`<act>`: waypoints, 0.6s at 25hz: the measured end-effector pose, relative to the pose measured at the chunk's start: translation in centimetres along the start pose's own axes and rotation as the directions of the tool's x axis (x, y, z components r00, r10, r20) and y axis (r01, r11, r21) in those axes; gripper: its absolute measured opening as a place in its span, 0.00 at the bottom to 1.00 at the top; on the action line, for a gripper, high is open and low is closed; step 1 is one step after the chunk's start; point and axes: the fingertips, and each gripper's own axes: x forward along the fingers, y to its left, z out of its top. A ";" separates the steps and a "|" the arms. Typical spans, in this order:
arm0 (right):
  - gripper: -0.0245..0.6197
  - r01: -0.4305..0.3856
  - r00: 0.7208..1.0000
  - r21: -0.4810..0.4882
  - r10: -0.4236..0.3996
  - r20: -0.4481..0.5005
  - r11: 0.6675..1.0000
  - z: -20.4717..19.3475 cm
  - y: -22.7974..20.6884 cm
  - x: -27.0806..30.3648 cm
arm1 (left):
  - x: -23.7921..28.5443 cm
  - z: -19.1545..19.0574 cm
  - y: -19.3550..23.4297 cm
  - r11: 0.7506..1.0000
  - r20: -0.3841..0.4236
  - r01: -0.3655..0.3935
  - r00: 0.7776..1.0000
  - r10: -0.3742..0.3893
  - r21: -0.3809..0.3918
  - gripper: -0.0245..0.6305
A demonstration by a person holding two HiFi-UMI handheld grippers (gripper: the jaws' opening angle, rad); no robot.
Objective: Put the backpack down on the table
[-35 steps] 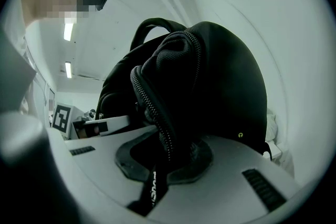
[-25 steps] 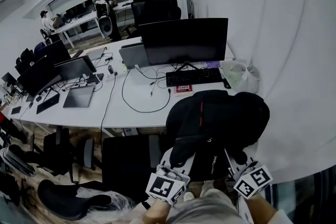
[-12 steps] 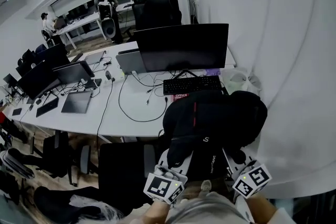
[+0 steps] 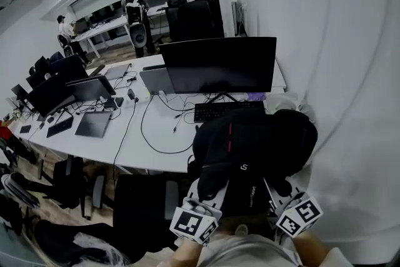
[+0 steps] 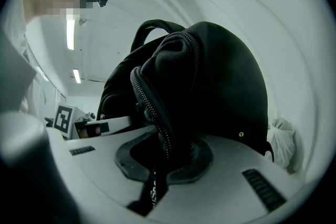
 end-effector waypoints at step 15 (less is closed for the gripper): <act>0.08 -0.044 0.998 0.036 0.045 -0.032 0.998 -0.2 -4.0 3.5 | 4.0 -1.3 2.3 0.998 -0.031 -0.060 0.998 0.060 0.002 0.11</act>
